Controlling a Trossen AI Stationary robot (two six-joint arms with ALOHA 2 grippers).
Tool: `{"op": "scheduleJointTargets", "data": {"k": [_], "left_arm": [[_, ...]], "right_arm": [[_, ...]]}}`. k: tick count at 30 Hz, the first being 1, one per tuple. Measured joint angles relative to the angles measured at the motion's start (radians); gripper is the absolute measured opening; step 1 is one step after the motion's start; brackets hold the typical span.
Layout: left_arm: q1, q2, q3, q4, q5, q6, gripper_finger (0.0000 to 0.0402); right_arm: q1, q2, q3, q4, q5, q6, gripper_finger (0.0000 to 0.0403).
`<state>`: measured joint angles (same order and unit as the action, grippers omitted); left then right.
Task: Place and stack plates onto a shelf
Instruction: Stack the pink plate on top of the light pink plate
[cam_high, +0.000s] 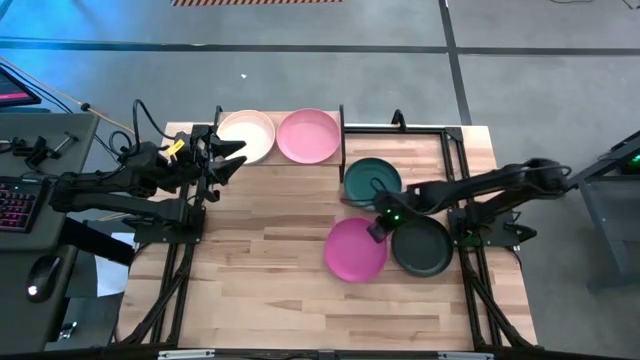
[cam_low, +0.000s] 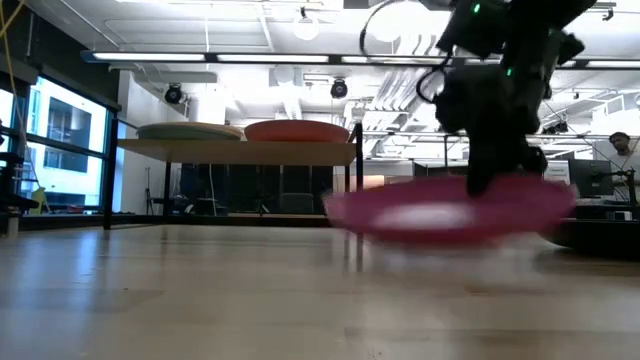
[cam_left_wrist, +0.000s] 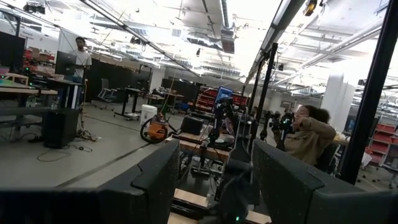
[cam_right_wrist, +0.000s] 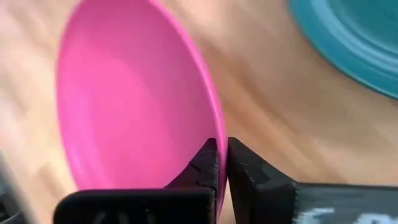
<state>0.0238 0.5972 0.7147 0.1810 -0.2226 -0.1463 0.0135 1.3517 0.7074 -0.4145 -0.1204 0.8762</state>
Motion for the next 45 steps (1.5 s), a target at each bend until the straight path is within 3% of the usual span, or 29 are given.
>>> {"op": "scheduleJointTargets", "data": {"k": [8, 14, 17, 20, 22, 28, 33, 36, 40, 45], "left_arm": [[0.0, 0.0, 0.0, 0.0, 0.0, 0.0, 0.019], [0.0, 0.0, 0.0, 0.01, 0.0, -0.001, 0.019], [0.0, 0.0, 0.0, 0.04, 0.0, -0.028, 0.019], [0.0, 0.0, 0.0, 0.063, 0.0, -0.035, 0.019], [0.0, 0.0, 0.0, 0.066, 0.0, -0.035, 0.019], [0.0, 0.0, 0.0, 0.067, 0.0, -0.034, 0.019], [0.0, 0.0, 0.0, 0.067, 0.0, -0.034, 0.019], [0.0, 0.0, 0.0, 0.068, 0.0, -0.034, 0.019], [0.0, 0.0, 0.0, 0.072, 0.0, -0.034, 0.019], [0.0, 0.0, 0.0, 0.072, 0.0, -0.034, 0.019]], "right_arm": [[0.022, -0.165, 0.0, 0.015, -0.182, 0.011, 0.0], [0.111, -0.18, 0.0, 0.16, -0.3, 0.038, 0.0], [0.153, -0.16, 0.0, 0.313, -0.293, 0.066, 0.0], [0.163, -0.133, 0.007, 0.463, -0.215, 0.096, 0.0], [0.147, -0.111, 0.053, 0.473, -0.163, 0.092, 0.0], [0.006, -0.037, 0.34, 0.305, -0.09, -0.074, 0.0], [-0.152, 0.064, 0.64, 0.009, 0.067, -0.269, 0.0], [-0.25, 0.136, 0.774, -0.078, 0.136, -0.32, 0.0], [-0.374, 0.232, 0.873, -0.118, 0.148, -0.306, 0.0], [-0.474, 0.325, 0.903, -0.121, 0.145, -0.218, 0.0]]}}
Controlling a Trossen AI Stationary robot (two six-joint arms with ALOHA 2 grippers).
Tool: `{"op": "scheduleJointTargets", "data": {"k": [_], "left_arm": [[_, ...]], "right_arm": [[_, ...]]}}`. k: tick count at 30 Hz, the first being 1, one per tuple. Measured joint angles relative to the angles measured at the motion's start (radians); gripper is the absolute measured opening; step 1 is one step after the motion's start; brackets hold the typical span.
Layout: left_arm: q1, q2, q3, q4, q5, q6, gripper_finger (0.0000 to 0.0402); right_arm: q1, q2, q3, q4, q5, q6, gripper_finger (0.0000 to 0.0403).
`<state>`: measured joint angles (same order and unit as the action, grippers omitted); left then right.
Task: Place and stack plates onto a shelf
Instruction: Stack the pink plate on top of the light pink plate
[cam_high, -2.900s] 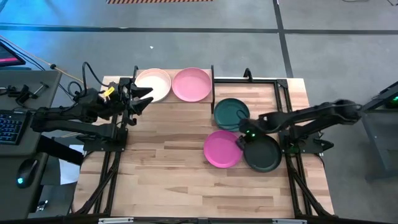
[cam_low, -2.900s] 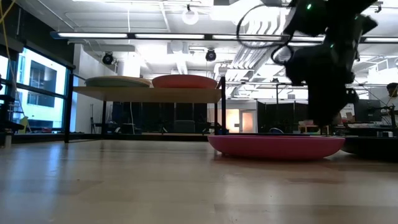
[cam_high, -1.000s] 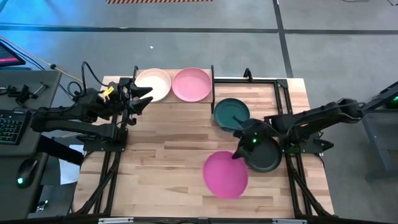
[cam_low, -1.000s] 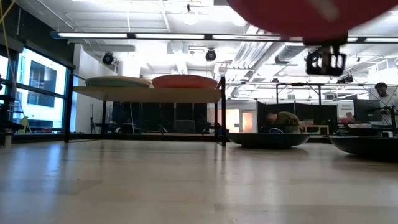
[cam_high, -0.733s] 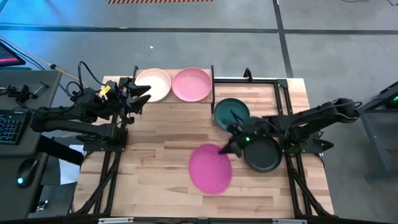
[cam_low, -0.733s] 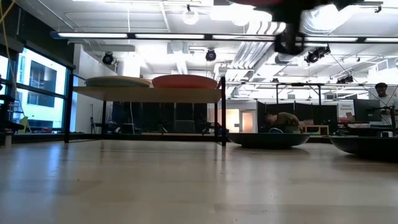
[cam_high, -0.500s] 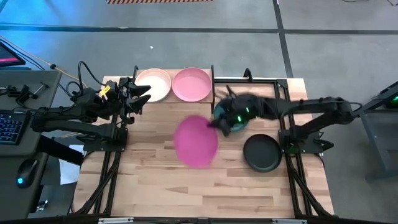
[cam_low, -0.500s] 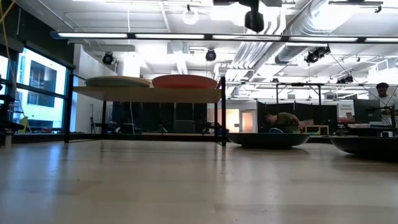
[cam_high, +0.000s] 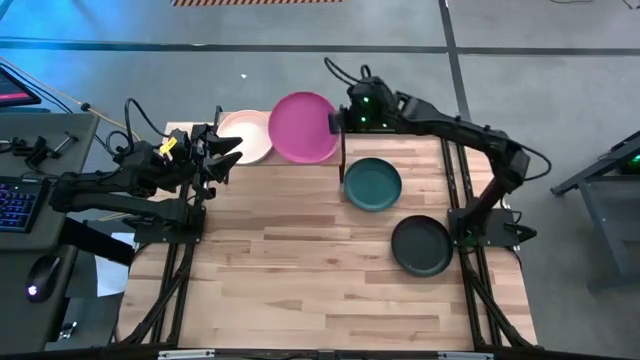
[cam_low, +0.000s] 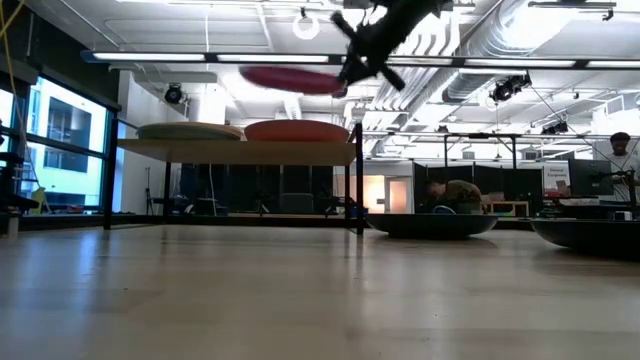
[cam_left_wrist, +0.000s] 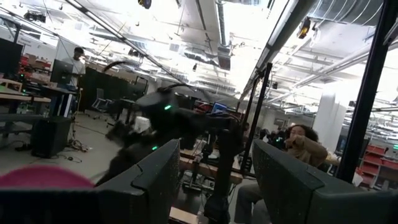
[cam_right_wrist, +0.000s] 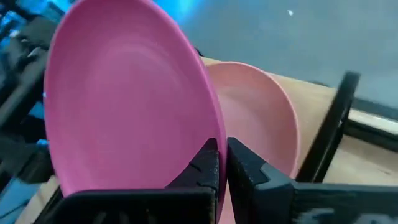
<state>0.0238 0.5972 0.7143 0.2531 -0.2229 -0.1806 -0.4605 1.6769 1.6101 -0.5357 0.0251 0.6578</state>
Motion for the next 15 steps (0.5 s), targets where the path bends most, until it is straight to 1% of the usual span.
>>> {"op": "scheduleJointTargets", "data": {"k": [6, 15], "left_arm": [[0.0, 0.0, 0.0, 0.0, 0.0, 0.0, 0.019], [0.0, 0.0, 0.0, 0.0, 0.0, 0.0, 0.019]], "right_arm": [[-0.024, 0.064, -0.039, -0.021, -0.015, 0.084, 0.0], [-0.028, 0.072, -0.042, -0.014, 0.013, 0.086, 0.0]]}}
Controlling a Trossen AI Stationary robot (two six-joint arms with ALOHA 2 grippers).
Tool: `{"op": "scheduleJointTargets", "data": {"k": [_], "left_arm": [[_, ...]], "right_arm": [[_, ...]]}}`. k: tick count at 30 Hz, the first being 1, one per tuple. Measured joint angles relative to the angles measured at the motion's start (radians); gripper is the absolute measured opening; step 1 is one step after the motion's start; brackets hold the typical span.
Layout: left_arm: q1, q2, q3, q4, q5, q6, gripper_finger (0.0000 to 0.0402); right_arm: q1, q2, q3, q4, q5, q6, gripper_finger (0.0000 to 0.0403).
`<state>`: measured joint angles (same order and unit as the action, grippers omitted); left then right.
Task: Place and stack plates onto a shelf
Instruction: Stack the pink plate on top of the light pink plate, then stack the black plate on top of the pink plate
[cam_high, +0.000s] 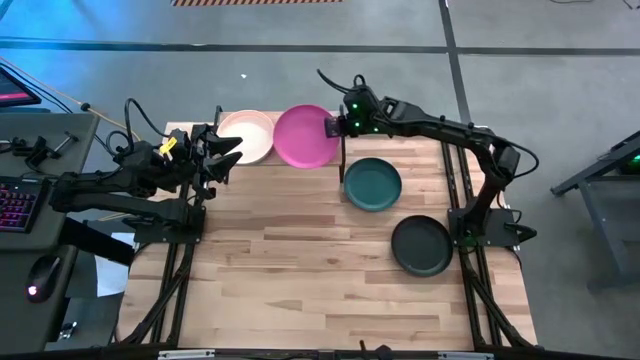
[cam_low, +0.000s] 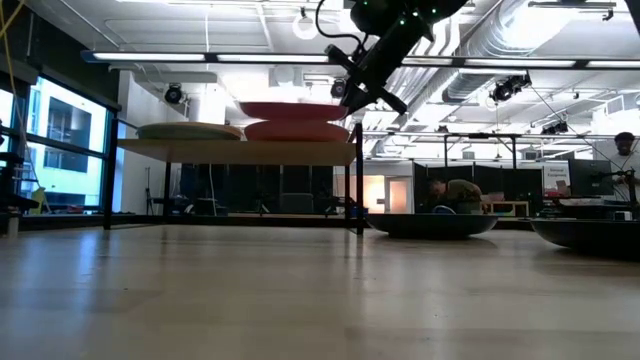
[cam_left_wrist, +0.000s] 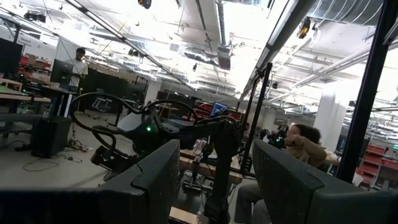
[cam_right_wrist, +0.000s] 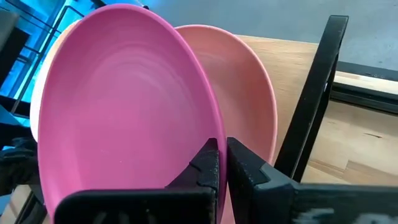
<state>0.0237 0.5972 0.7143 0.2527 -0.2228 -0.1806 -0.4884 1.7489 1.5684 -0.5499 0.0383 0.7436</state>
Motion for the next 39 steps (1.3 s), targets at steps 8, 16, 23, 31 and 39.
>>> {"op": "scheduleJointTargets", "data": {"k": [8, 16, 23, 31, 39], "left_arm": [[0.0, 0.0, 0.0, 0.0, 0.0, 0.0, 0.019], [0.0, 0.0, 0.0, 0.0, 0.0, 0.0, 0.019], [0.0, 0.0, 0.0, -0.001, 0.0, 0.0, 0.019], [0.0, 0.0, 0.0, -0.002, 0.0, 0.001, 0.019], [0.0, 0.0, 0.0, -0.059, 0.0, 0.017, 0.019]], "right_arm": [[-0.011, 0.0, 0.0, 0.001, 0.005, 0.002, 0.0009], [-0.016, 0.0, -0.001, 0.071, -0.036, -0.03, 0.0105], [-0.031, -0.03, -0.001, 0.052, -0.048, -0.143, 0.0186], [-0.03, -0.167, 0.0, -0.129, -0.071, -0.337, 0.0197], [0.106, -0.474, -0.282, -0.113, -0.02, -0.365, 0.0197]]}}
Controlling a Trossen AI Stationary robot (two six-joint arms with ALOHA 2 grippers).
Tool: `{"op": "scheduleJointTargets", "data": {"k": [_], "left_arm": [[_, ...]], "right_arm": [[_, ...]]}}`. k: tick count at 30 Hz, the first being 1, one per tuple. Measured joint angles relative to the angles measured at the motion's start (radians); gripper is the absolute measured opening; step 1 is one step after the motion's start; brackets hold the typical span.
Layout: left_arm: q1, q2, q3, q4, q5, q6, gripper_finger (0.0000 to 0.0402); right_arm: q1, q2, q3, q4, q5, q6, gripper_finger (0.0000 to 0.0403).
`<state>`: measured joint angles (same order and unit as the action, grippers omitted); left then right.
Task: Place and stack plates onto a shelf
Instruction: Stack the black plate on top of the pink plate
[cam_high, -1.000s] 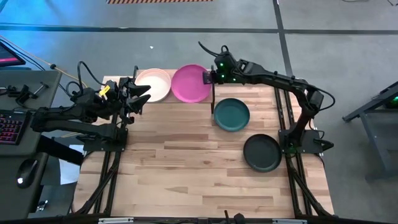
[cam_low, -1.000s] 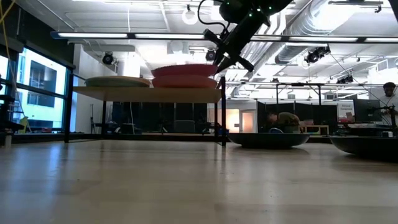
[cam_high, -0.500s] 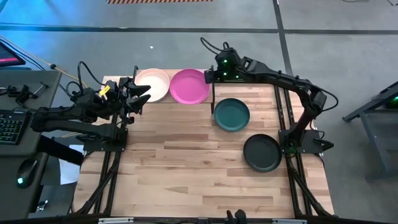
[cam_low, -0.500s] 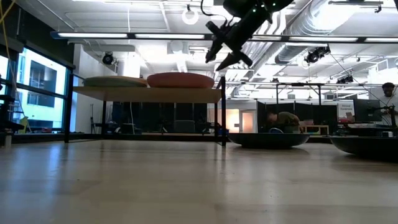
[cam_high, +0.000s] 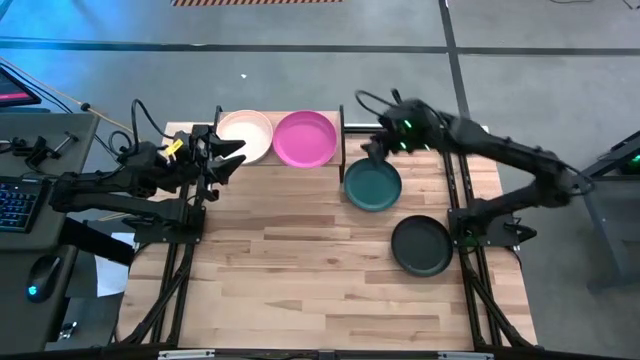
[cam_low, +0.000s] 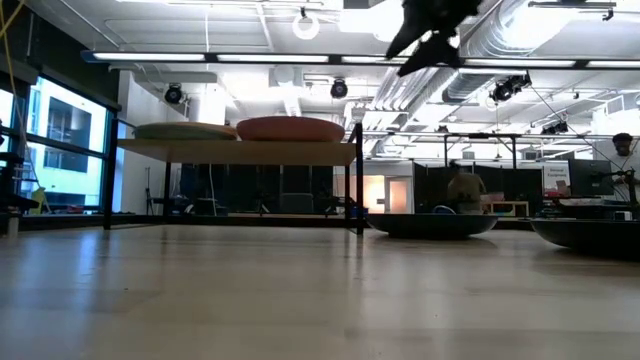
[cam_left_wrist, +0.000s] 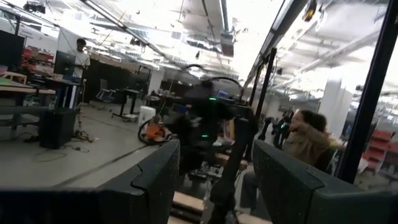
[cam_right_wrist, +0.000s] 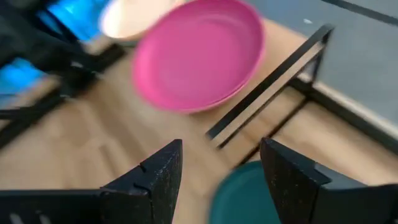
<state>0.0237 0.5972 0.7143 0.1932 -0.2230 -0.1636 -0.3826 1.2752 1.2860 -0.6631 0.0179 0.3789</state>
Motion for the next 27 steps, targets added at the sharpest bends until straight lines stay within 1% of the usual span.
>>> {"op": "scheduleJointTargets", "data": {"k": [2, 6, 8, 10, 12, 14, 27], "left_arm": [[0.0, 0.0, 0.0, -0.007, 0.0, 0.015, 0.019], [0.0, 0.0, 0.0, -0.008, 0.0, 0.036, 0.019], [0.0, 0.0, 0.0, -0.01, 0.0, 0.036, 0.019], [0.0, 0.0, 0.0, -0.009, 0.0, 0.037, 0.019], [0.0, 0.0, 0.0, -0.009, 0.0, 0.037, 0.019], [0.0, 0.0, 0.0, -0.009, 0.0, 0.037, 0.019], [0.0, 0.0, 0.0, -0.01, 0.0, 0.037, 0.019]], "right_arm": [[0.053, -0.101, -0.132, 0.113, 0.0, 0.054, 0.0197], [0.154, -0.265, -0.357, 0.408, -0.001, 0.132, 0.0197], [0.186, -0.32, -0.438, 0.533, 0.016, 0.146, 0.0197], [0.208, -0.357, -0.488, 0.617, 0.052, 0.164, 0.0197], [0.217, -0.376, -0.511, 0.651, 0.078, 0.171, 0.0197], [0.217, -0.382, -0.518, 0.648, 0.085, 0.171, 0.0197], [0.216, -0.379, -0.501, 0.621, 0.08, 0.191, 0.0197]]}}
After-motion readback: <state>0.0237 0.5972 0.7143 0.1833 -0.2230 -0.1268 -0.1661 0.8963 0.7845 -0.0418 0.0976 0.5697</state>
